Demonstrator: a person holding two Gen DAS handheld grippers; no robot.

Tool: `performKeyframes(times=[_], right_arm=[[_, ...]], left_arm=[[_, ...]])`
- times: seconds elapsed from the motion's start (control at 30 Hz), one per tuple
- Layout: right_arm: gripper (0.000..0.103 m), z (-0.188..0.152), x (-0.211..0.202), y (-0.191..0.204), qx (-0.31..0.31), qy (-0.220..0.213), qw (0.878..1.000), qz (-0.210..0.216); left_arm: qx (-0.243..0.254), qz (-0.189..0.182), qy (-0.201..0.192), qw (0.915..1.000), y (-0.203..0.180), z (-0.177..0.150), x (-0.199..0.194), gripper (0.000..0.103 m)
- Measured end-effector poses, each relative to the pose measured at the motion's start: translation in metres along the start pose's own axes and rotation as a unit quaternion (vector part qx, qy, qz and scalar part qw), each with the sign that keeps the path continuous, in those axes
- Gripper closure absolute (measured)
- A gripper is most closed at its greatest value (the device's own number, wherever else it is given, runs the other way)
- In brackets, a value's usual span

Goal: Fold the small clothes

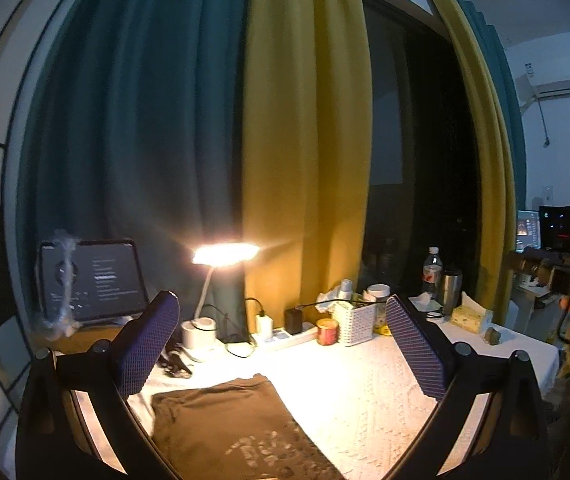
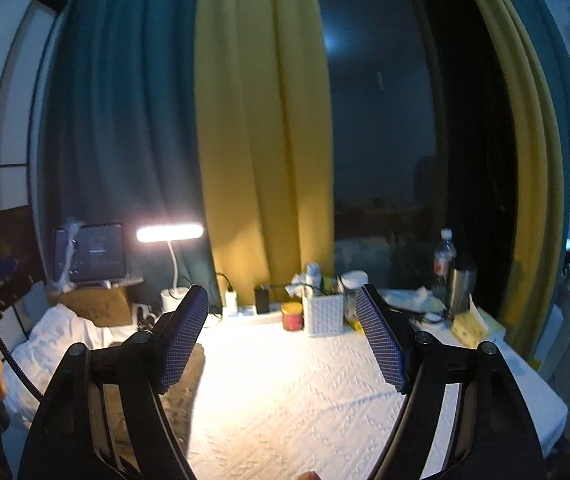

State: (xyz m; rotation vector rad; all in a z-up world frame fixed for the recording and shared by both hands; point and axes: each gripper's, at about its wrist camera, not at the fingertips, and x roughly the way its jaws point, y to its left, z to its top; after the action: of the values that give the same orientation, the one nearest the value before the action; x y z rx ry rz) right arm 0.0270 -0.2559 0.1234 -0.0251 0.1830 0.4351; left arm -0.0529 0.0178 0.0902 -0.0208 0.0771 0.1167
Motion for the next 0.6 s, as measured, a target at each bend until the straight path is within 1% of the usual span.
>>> performKeyframes(times=[0.17,0.33,0.6], right_arm=[[0.024,0.013,-0.01,0.017,-0.017,-0.024,1.0,0.006],[0.024,0.019,-0.015,0.025,-0.02,-0.039,0.999,0.015],[0.024,0.019,-0.003,0.039,-0.032,-0.034,0.999,0.027]], left_arm=[[0.001,0.018,-0.004,0.9998,0.009,0.006,-0.008,0.001],[0.001,0.031,-0.004,0.9995,0.015,0.005,-0.015,0.001],[-0.01,0.045,0.008,0.9989,0.033,-0.004,-0.014,0.001]])
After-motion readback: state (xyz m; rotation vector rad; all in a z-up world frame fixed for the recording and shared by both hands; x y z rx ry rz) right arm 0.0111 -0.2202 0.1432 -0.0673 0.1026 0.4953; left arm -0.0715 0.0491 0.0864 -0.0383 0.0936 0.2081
